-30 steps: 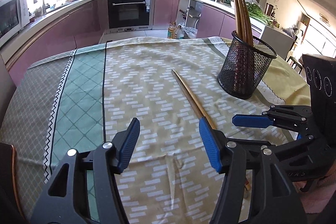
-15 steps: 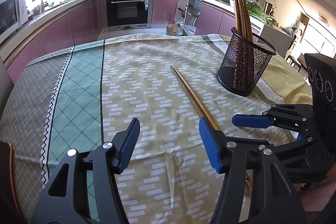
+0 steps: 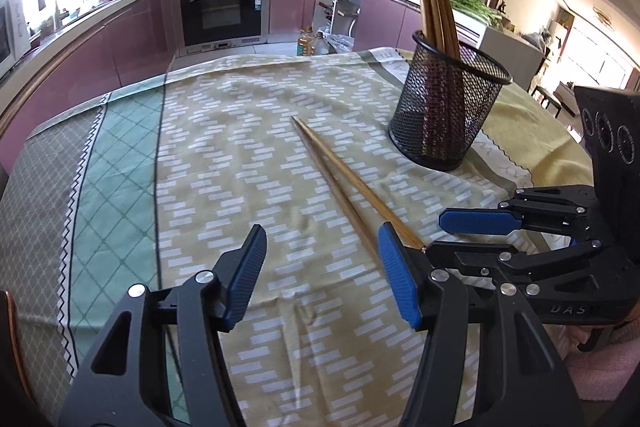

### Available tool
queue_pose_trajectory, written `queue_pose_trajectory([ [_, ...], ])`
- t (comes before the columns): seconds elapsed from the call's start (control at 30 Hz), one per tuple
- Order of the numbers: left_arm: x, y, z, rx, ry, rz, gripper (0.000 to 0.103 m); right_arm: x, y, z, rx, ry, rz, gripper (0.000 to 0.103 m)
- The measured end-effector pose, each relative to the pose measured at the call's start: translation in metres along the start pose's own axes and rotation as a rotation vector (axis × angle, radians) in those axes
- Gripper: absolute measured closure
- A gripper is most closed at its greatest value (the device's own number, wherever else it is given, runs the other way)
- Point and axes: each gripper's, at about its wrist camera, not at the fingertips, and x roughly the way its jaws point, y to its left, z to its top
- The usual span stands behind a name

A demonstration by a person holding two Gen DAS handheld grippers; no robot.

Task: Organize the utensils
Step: 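Open both tools and move them back down to the last chopsticks, then grasp a chopstick with the left tool while the right tool grasps another, lifting upright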

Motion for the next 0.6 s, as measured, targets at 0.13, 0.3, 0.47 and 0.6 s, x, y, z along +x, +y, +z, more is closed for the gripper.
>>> queue_pose_trajectory([
  [0.13,0.014,-0.007,0.002,0.022,0.037,-0.006,0.053,0.000,-0.002,0.000,-0.002,0.001,-0.001,0.075],
  [0.3,0.021,-0.009,0.004,0.021,0.057,-0.019,0.058,0.002,0.000,0.002,-0.006,0.002,0.001,0.075],
  [0.47,0.019,-0.008,0.003,0.014,0.061,-0.041,0.079,0.004,0.001,0.005,-0.011,0.003,-0.004,0.075],
  [0.6,0.016,-0.006,0.000,-0.002,0.069,-0.047,0.080,0.009,0.004,0.012,-0.025,0.002,-0.018,0.075],
])
